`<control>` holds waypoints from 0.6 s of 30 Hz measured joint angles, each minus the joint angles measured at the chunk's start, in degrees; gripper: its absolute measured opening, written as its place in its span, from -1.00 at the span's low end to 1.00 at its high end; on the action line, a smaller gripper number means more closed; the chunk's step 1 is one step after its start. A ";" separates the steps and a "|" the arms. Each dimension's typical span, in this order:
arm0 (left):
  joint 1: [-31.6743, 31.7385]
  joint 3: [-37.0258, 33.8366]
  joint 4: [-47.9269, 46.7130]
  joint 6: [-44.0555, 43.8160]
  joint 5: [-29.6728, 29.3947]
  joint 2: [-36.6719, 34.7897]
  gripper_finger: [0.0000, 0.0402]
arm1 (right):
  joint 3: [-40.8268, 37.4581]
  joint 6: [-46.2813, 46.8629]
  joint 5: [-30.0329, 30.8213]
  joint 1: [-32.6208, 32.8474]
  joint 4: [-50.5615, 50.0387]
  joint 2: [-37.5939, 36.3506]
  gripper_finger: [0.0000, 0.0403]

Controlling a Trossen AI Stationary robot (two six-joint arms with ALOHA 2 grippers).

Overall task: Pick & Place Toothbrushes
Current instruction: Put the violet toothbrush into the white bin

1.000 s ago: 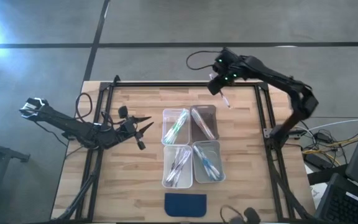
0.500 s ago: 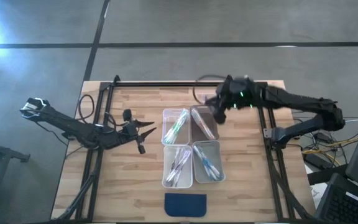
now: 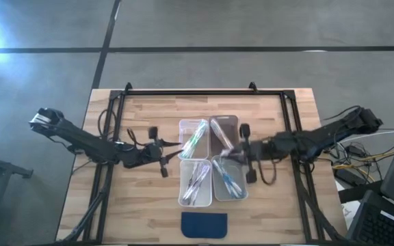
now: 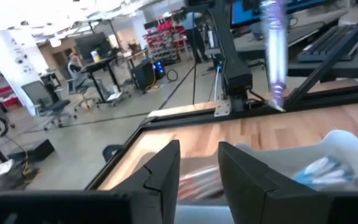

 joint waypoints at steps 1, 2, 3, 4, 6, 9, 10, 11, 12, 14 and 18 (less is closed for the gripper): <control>0.00 0.30 1.22 0.35 0.08 1.06 -0.41 | -0.86 -1.36 0.05 1.19 2.27 0.30 -0.95; 0.01 0.76 1.69 0.78 0.29 2.05 -0.38 | -1.73 -2.64 0.09 2.37 4.12 0.54 -0.95; 0.13 1.45 1.87 1.23 0.76 3.11 -0.33 | -2.52 -3.91 0.10 3.42 5.63 0.67 -0.95; 0.22 2.15 1.85 1.33 1.45 3.95 -0.28 | -3.25 -4.93 0.14 4.34 7.05 0.75 -0.95; 0.22 3.53 1.71 0.99 2.95 5.59 -0.18 | -4.62 -6.44 0.58 5.96 9.69 0.95 -0.95; 0.24 6.31 1.85 0.34 9.31 8.12 -0.06 | -6.15 -7.64 3.32 8.09 10.48 1.35 -0.95; 0.24 7.40 1.84 0.34 12.46 9.15 -0.04 | -6.45 -7.87 4.35 8.52 10.59 1.68 -0.95; 0.24 8.47 1.81 0.33 15.45 10.28 -0.03 | -6.82 -7.90 5.03 8.85 10.59 1.94 -0.95; 0.22 9.62 1.79 0.37 17.88 11.59 -0.02 | -7.01 -7.89 5.76 9.33 10.67 2.26 -0.95; 0.22 12.06 1.86 0.77 21.20 14.41 -0.02 | -7.56 -8.00 6.00 9.87 11.83 2.87 -0.95; 0.26 17.12 1.40 2.29 21.32 21.19 -0.04 | -9.04 -10.49 6.10 11.12 15.02 4.20 -0.95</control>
